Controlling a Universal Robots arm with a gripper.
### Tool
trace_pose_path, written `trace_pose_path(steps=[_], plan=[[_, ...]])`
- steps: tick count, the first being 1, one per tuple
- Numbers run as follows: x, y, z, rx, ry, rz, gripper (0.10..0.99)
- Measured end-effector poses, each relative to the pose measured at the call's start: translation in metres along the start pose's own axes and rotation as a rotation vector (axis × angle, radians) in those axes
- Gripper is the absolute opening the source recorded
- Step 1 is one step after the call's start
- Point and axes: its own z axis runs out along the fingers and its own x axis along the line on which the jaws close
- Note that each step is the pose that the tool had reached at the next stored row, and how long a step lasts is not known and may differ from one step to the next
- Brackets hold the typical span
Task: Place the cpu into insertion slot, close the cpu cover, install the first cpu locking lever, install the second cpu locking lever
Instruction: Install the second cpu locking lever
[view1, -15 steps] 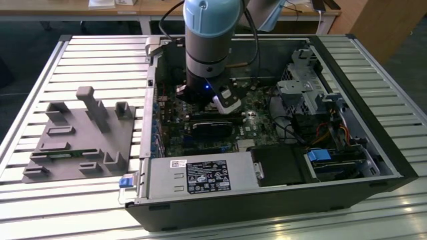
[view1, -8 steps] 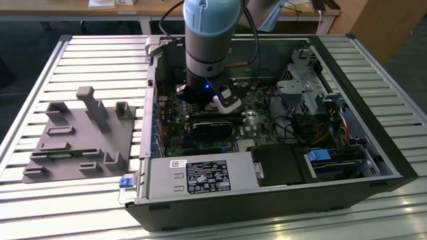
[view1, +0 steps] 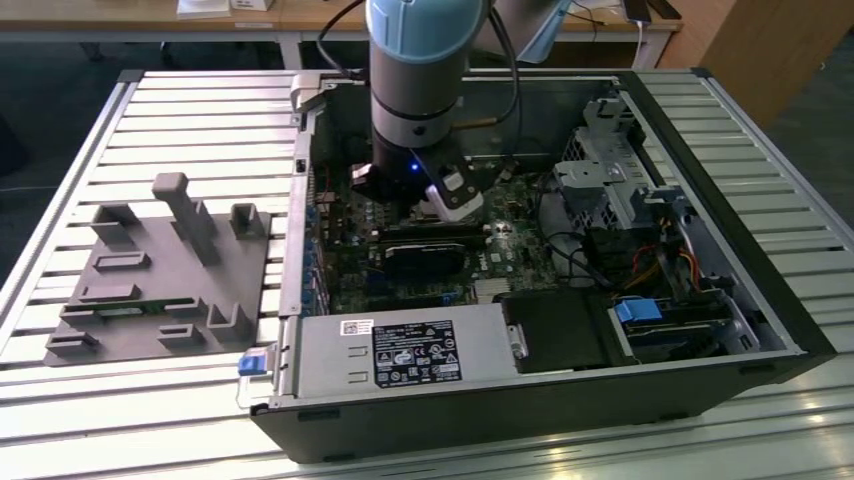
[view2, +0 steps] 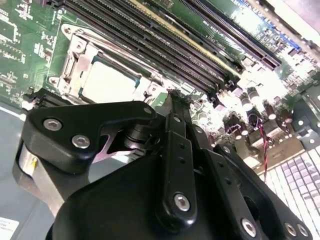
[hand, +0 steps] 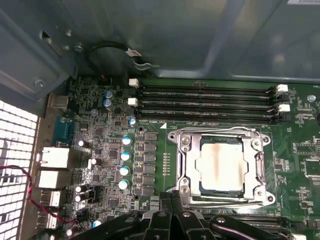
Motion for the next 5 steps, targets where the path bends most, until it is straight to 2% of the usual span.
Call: trace_pose_path(steps=[3,5], plan=[[0.0,0.001,-0.0041,0.0,-0.0001,0.0,0.106],[0.0,0.0011,-0.0043,0.0,-0.0002,0.0,0.106]])
